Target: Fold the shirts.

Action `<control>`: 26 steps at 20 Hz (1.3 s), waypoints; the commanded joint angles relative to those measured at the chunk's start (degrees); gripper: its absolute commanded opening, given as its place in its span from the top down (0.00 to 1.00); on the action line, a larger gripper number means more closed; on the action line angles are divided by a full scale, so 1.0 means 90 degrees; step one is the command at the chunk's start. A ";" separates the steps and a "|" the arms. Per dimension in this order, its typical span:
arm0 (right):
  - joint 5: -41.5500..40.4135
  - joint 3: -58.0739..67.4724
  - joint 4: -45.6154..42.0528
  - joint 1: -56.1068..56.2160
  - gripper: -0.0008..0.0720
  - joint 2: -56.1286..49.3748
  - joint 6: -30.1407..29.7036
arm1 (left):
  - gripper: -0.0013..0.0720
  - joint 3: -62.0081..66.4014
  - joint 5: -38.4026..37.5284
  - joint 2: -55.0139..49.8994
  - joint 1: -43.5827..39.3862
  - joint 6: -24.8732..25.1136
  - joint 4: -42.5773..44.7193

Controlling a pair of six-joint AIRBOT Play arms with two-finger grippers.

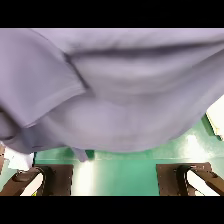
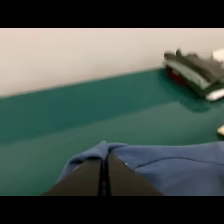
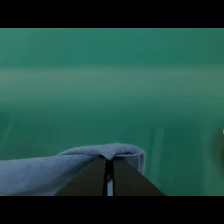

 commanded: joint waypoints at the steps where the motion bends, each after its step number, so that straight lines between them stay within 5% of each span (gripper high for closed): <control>1: 0.0974 -0.0903 0.0036 -0.0002 0.97 -0.1042 0.0318 | 0.95 -0.1185 -0.0571 -0.0959 0.0002 0.0138 0.0024; 10: -0.1744 -0.2429 0.0034 0.0401 0.97 -0.3087 -0.0262 | 0.95 -0.2011 0.0911 -0.4308 0.0002 0.1146 -0.0092; 18: -0.3779 -0.2941 0.0000 0.0525 0.97 -0.3463 -0.0311 | 0.95 -0.2011 0.3053 -0.4697 0.0002 0.1377 0.0372; 22: -0.3631 -0.3405 -0.0007 0.0525 0.97 -0.3436 -0.0520 | 0.95 -0.2011 0.2737 -0.4952 0.0007 0.1542 0.0576; 26: -0.3706 -0.4323 -0.0007 0.0525 0.97 -0.3169 -0.0644 | 0.95 -0.2025 0.1484 -0.4964 0.0007 0.2166 0.1214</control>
